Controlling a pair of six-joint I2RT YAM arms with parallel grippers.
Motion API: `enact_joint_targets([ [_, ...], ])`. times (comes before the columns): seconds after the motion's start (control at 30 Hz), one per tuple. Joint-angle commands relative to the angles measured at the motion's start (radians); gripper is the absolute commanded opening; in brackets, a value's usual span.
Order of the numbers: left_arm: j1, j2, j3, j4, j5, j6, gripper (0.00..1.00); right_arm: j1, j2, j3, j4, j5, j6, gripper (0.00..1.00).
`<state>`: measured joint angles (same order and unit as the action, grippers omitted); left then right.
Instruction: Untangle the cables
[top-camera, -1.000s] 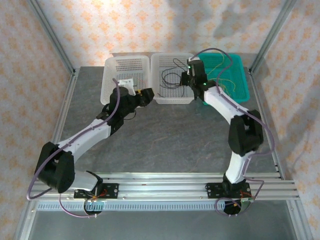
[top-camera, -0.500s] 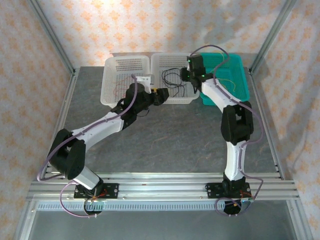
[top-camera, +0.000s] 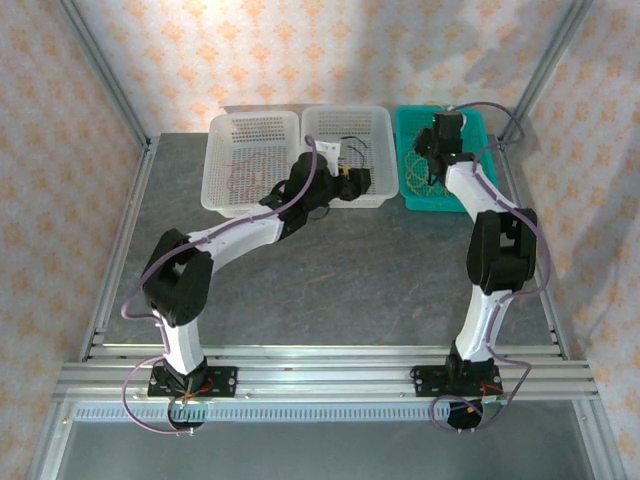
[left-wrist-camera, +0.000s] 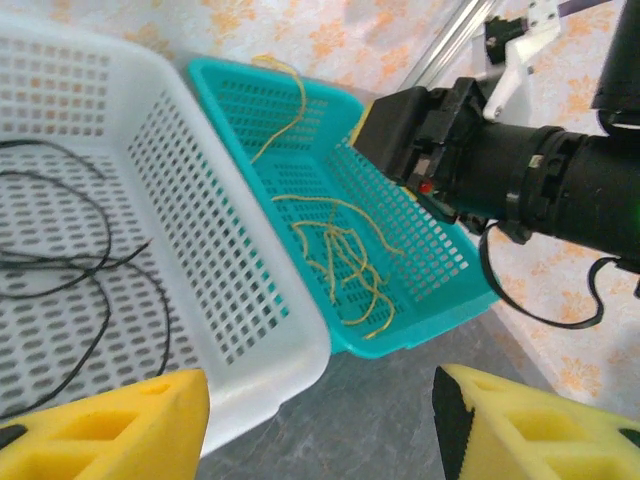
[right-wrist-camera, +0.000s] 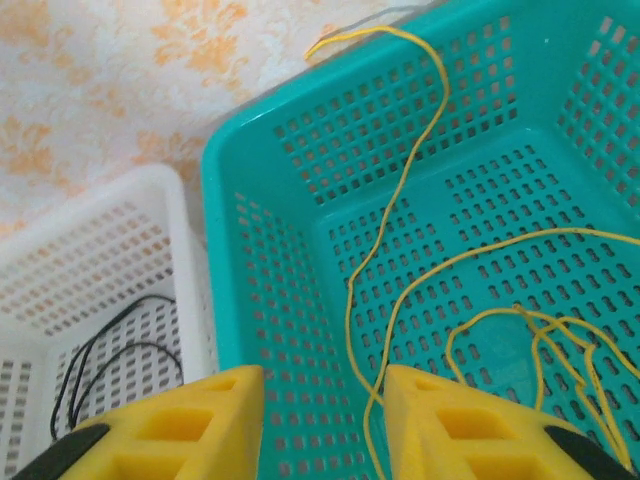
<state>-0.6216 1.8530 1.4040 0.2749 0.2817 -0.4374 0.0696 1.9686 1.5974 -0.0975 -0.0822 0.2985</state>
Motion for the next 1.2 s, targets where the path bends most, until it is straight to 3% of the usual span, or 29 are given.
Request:
enact_joint_targets([
  [0.0,-0.015,0.044,0.079,-0.036,0.016,0.035,0.62,-0.028,0.072,0.053,0.015,0.014,0.090,0.37],
  [0.3,-0.022,0.136,0.190,-0.048,0.002,0.017,0.62,-0.070,0.265,0.271,-0.056,-0.007,0.160,0.48],
  [0.7,-0.021,0.039,0.079,-0.028,-0.037,0.020,0.62,-0.098,0.608,0.754,-0.211,-0.026,0.172,0.58],
  [1.17,-0.022,-0.037,0.007,-0.032,-0.062,0.022,0.62,-0.102,0.754,0.838,-0.089,-0.148,0.176,0.59],
])
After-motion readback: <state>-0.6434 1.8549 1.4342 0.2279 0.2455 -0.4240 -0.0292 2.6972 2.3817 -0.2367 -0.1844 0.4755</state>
